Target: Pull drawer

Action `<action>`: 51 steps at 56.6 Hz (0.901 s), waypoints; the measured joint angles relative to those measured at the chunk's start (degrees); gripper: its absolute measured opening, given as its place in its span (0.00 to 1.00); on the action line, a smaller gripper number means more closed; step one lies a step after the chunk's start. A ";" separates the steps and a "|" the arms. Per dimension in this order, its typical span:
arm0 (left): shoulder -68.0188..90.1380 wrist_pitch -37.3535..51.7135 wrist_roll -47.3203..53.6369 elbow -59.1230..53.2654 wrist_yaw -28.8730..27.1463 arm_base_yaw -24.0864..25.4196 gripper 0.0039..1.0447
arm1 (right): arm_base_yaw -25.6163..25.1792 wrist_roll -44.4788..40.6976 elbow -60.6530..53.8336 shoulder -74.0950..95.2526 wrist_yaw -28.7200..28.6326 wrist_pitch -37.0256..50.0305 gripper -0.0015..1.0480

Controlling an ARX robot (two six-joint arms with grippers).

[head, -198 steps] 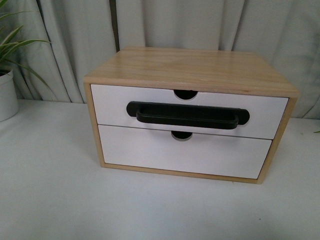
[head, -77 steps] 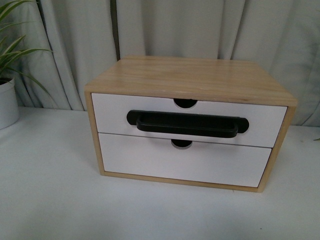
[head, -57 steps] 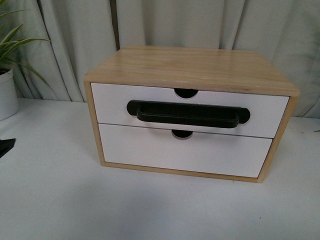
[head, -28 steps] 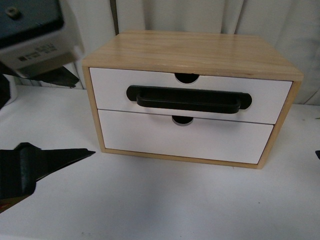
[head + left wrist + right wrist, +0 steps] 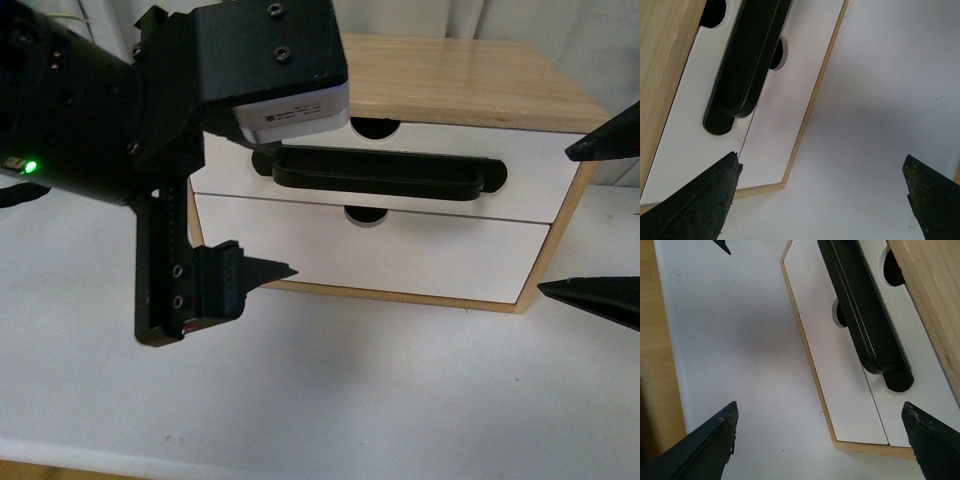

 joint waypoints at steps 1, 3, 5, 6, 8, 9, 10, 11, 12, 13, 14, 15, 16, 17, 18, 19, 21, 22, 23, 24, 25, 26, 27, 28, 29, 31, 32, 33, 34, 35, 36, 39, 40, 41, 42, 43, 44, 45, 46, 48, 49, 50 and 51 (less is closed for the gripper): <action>0.17 -0.07 0.09 0.24 -0.02 -0.11 0.95 | 0.17 -0.13 0.28 0.52 0.20 0.11 0.91; 0.74 -0.37 0.44 0.98 -0.04 -0.33 0.95 | 0.39 -0.35 0.70 1.29 0.44 0.24 0.91; 1.29 -0.63 0.72 1.62 -0.09 -0.57 0.95 | 0.59 -0.52 1.05 2.01 0.57 0.48 0.91; 1.68 -0.72 1.01 1.95 -0.07 -0.70 0.95 | 0.63 -0.55 1.16 2.27 0.61 0.57 0.91; 2.69 -0.90 1.40 2.78 -0.09 -0.98 0.95 | 0.92 -0.81 1.68 3.43 0.90 1.20 0.91; 3.10 -0.90 1.64 3.08 -0.09 -1.09 0.95 | 1.03 -0.94 1.90 3.85 0.92 1.31 0.91; 3.56 -0.90 1.77 3.37 -0.07 -1.18 0.95 | 1.16 -1.16 2.21 4.46 0.94 1.55 0.91; 3.96 -0.90 2.03 3.63 -0.07 -1.25 0.95 | 1.25 -1.22 2.38 4.85 1.03 1.81 0.91; 4.46 -1.01 2.23 3.96 0.00 -1.29 0.95 | 1.29 -1.22 2.47 5.07 1.05 1.97 0.91; 4.85 -1.20 2.36 4.31 0.02 -1.36 0.95 | 1.36 -1.27 2.64 5.44 1.03 2.25 0.91; 5.25 -1.40 2.58 4.61 0.02 -1.44 0.95 | 1.46 -1.29 3.02 6.08 1.01 2.43 0.91; 5.64 -1.57 2.73 4.94 0.04 -1.51 0.95 | 1.51 -1.29 3.13 6.25 1.01 2.51 0.91; 5.79 -1.68 2.80 5.11 0.04 -1.53 0.95 | 1.57 -1.27 3.30 6.58 1.01 2.78 0.91; 6.14 -1.81 3.02 5.40 0.04 -1.62 0.95 | 1.62 -1.27 3.39 6.78 1.01 2.93 0.91; 6.38 -1.92 3.21 5.64 0.04 -1.66 0.95 | 1.70 -1.27 3.63 7.23 1.01 3.26 0.91; 6.67 -2.16 3.41 5.92 0.04 -1.73 0.95 | 1.79 -1.29 3.82 7.54 1.01 3.39 0.91; 7.08 -2.45 3.82 6.36 0.02 -1.86 0.95 | 1.88 -1.29 4.00 7.85 1.01 3.43 0.91; 7.23 -2.54 3.93 6.51 0.02 -1.88 0.95 | 1.97 -1.29 4.20 8.15 0.96 3.41 0.91; 7.52 -2.64 4.26 6.86 0.02 -1.95 0.95 | 2.01 -1.29 4.26 8.31 0.96 3.41 0.91; 7.67 -2.69 4.31 7.04 0.00 -1.99 0.95 | 2.10 -1.29 4.52 8.63 0.85 3.39 0.91; 7.96 -2.82 4.50 7.32 0.00 -2.03 0.95 | 2.12 -1.29 4.63 8.81 0.83 3.41 0.91; 8.09 -2.86 4.59 7.48 0.00 -2.05 0.95 | 2.23 -1.29 4.85 9.11 0.83 3.45 0.91; 8.22 -2.93 4.66 7.63 0.00 -2.10 0.95 | 2.27 -1.29 4.94 9.25 0.87 3.48 0.91; 8.46 -3.10 4.76 7.98 0.00 -2.16 0.95 | 2.34 -1.29 5.05 9.42 0.90 3.52 0.91; 8.57 -3.19 4.87 8.13 0.00 -2.21 0.95 | 2.45 -1.31 5.29 9.75 0.98 3.54 0.91; 9.16 -3.61 5.38 8.85 0.00 -2.36 0.95 | 2.71 -1.40 5.77 10.29 1.01 3.54 0.91; 9.35 -3.85 5.64 9.11 -0.04 -2.38 0.95 | 2.93 -1.40 6.08 10.73 1.03 3.58 0.91; 9.60 -3.98 5.81 9.33 -0.17 -2.40 0.95 | 3.06 -1.44 6.25 10.95 1.07 3.67 0.91; 9.70 -4.02 5.90 9.44 -0.22 -2.40 0.95 | 3.15 -1.46 6.34 11.06 1.09 3.69 0.91; 9.97 -4.04 6.21 9.62 -0.35 -2.43 0.95 | 3.21 -1.44 6.40 11.17 1.11 3.74 0.91; 10.12 -4.07 6.25 9.73 -0.42 -2.45 0.95 | 3.37 -1.46 6.58 11.39 1.14 3.85 0.91; 10.62 -4.31 6.62 10.14 -0.46 -2.47 0.95 | 3.63 -1.44 6.80 11.69 1.27 4.20 0.91; 10.84 -4.39 6.78 10.27 -0.46 -2.49 0.95 | 3.72 -1.46 6.86 11.76 1.31 4.26 0.91; 10.99 -4.39 6.82 10.36 -0.46 -2.49 0.95 | 3.87 -1.46 7.02 11.91 1.33 4.42 0.91; 11.23 -4.42 6.86 10.56 -0.44 -2.49 0.95 | 3.91 -1.44 7.10 11.98 1.36 4.50 0.91; 11.34 -4.48 6.91 10.67 -0.46 -2.49 0.95 | 4.02 -1.44 7.30 12.13 1.46 4.63 0.91; 11.47 -4.55 6.97 10.78 -0.46 -2.49 0.95 | 4.07 -1.46 7.41 12.24 1.51 4.68 0.91; 11.72 -4.74 7.06 11.02 -0.48 -2.49 0.95 | 4.13 -1.44 7.52 12.35 1.55 4.72 0.91; 11.85 -4.85 7.13 11.13 -0.52 -2.49 0.95 | 4.22 -1.44 7.69 12.48 1.60 4.79 0.91; 12.13 -5.09 7.43 11.43 -0.74 -2.49 0.95 | 4.33 -1.44 7.91 12.74 1.68 4.94 0.91; 12.28 -5.20 7.67 11.63 -0.85 -2.49 0.95 | 4.37 -1.46 7.98 12.79 1.70 4.96 0.91; 12.39 -5.29 7.85 11.72 -0.96 -2.49 0.95 | 4.39 -1.46 8.04 12.90 1.70 4.96 0.91; 12.50 -5.38 7.91 11.85 -1.03 -2.49 0.95 | 4.48 -1.46 8.15 13.05 1.70 4.96 0.91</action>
